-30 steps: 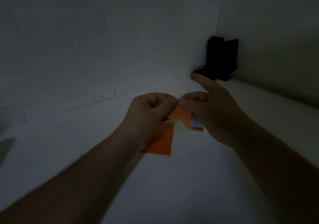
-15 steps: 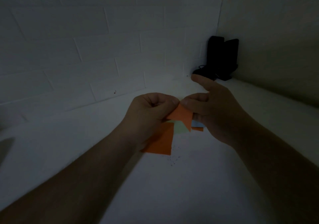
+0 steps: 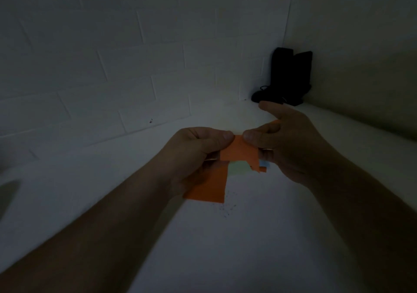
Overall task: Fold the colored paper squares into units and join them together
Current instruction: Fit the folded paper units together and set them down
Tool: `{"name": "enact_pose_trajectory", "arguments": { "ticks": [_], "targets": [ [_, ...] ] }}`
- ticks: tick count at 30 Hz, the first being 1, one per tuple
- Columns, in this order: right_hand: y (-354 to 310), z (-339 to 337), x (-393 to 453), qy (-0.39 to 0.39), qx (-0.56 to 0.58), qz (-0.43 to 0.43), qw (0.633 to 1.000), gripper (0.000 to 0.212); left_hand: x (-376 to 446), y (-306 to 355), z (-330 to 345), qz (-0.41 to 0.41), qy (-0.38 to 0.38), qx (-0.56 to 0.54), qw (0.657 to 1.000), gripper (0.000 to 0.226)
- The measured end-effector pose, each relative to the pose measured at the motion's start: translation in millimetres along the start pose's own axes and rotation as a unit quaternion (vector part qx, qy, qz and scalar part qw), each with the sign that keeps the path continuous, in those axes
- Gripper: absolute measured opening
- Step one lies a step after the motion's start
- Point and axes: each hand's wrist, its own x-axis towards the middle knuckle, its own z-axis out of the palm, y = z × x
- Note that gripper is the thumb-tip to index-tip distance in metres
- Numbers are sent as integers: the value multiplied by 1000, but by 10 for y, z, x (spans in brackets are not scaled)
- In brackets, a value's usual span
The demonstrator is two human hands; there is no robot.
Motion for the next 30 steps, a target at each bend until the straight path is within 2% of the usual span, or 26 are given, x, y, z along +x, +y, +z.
{"name": "enact_pose_trajectory", "arguments": {
  "ticks": [6,11,16,22,25,28,30],
  "targets": [
    [2,-11,1,1,26,13,1000,85,7,4,-25,-2,-14,14,1000,24],
    [10,-2,-19,-29,28,9,999,85,7,-3,-47,19,-3,37,999,26],
    [18,-44,15,0,27,11,1000,76,19,-19,-39,27,-5,9,1000,33],
    [-13,-77,46,30,20,6,999,73,48,-33,-41,47,27,45,998,9],
    [-38,-99,32,24,17,-4,1000,77,51,-34,-46,45,32,58,997,8],
    [-48,-104,5,8,32,-29,999,91,54,-25,-61,61,37,91,993,6],
    [-32,-102,6,2,33,-34,999,88,57,-28,-70,76,33,100,992,7]
  ]
}}
